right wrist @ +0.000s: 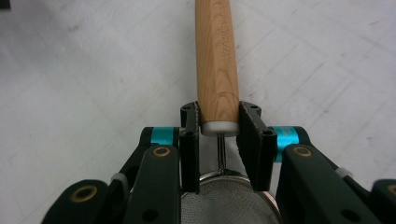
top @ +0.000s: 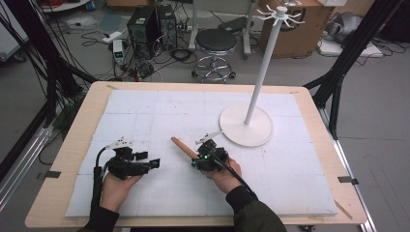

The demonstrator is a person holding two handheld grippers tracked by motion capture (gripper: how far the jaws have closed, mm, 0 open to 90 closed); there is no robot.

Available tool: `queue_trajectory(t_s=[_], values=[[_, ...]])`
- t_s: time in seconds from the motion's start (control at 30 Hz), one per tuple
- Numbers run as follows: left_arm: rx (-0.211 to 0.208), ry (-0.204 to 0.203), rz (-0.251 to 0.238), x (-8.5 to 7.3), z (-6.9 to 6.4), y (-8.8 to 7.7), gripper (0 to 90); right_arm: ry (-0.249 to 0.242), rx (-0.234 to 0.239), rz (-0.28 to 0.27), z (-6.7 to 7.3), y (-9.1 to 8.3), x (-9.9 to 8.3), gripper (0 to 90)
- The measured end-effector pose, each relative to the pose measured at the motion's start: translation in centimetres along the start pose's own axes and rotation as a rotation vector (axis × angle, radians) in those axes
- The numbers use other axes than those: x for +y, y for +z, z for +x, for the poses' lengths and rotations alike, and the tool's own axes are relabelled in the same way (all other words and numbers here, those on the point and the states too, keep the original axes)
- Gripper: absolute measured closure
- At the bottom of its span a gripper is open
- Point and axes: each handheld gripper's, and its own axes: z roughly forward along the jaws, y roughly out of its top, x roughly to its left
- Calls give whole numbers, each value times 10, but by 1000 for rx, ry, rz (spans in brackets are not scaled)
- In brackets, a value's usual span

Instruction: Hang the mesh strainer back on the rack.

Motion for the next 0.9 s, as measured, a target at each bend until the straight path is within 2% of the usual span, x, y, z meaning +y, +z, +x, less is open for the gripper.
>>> queue_trajectory(t_s=[0.1,0.27,0.33,0.63,0.8,0.9], values=[[0,0,-1,0,0,0,289,34,20,-43,-6,-9,0,717],[0,3,2,0,-1,1,289,43,14,-75,-14,-19,-2,718],[3,2,2,0,-1,1,289,53,28,-89,-16,-21,-4,718],[5,3,8,-1,-1,2,289,62,30,-152,-20,-35,-8,718],[4,3,8,-1,-1,2,289,69,22,-232,-24,-48,-12,718],[2,2,7,-1,-1,2,289,78,1,-281,-27,-57,-14,718]])
